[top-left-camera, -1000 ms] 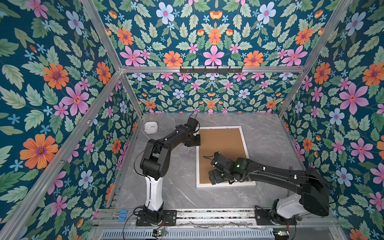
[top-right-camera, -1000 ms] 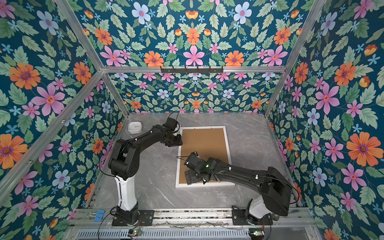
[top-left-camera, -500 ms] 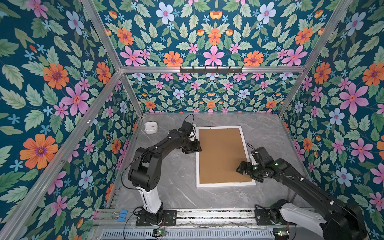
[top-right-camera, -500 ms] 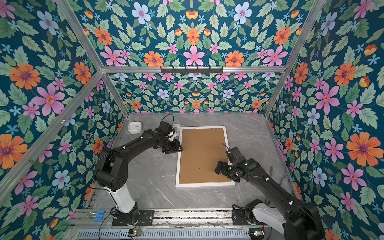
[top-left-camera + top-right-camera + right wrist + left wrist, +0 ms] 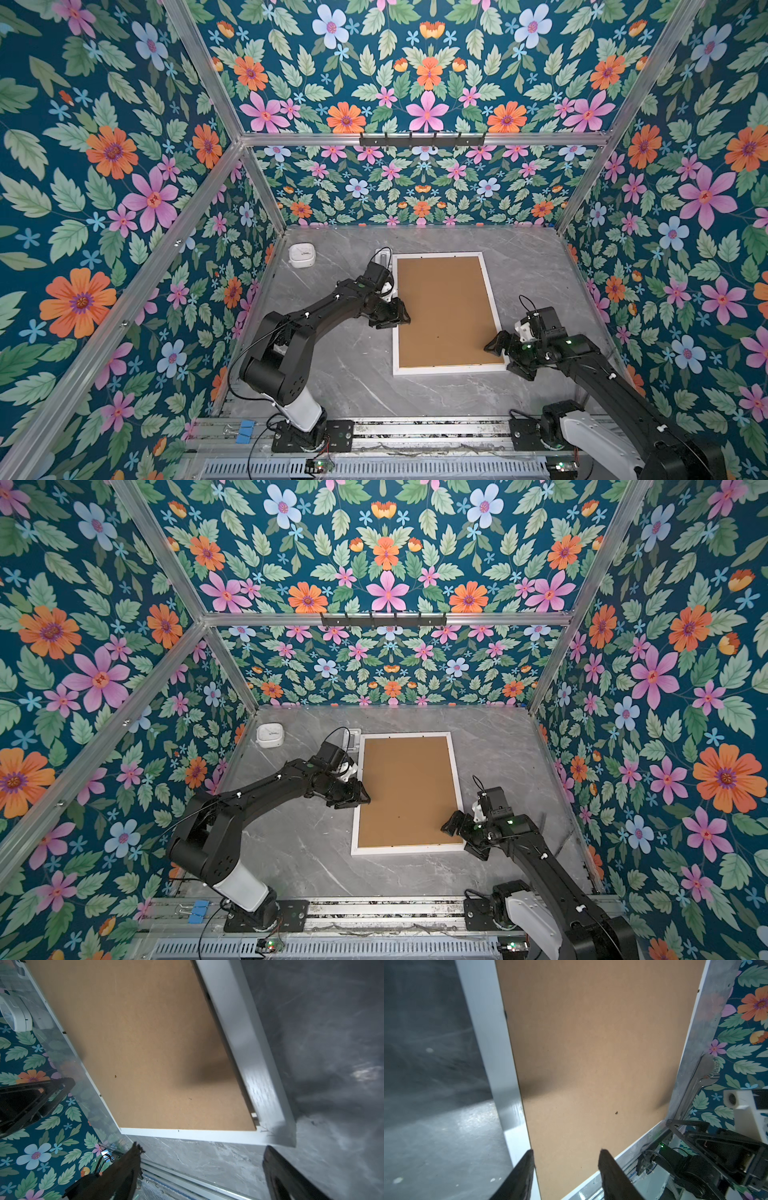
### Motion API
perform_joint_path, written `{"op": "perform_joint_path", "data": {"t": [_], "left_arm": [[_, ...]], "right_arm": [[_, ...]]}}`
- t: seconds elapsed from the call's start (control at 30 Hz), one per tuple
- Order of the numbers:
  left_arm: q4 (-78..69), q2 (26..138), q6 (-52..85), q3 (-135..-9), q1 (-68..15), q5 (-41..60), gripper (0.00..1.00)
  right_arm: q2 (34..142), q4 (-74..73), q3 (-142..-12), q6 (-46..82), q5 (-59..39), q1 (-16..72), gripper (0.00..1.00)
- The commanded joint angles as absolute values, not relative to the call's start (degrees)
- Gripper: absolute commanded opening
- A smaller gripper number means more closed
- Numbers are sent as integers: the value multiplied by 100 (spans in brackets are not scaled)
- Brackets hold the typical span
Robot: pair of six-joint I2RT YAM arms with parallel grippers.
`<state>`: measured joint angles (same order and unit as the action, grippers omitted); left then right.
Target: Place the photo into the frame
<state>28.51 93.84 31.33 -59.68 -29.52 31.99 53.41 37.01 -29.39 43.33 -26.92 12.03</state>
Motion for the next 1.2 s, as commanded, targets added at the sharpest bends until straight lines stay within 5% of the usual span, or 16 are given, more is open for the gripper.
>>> {"op": "perform_joint_path", "data": {"t": [0.0, 1.17], "left_arm": [[2681, 9378, 3234, -5891, -2953, 3174, 54], [2409, 9492, 3261, -5659, -2953, 3103, 53]], "right_arm": [[5296, 3456, -2846, 4427, -2777, 1195, 91], [3897, 1570, -1723, 5197, -3219, 1072, 86]]}}
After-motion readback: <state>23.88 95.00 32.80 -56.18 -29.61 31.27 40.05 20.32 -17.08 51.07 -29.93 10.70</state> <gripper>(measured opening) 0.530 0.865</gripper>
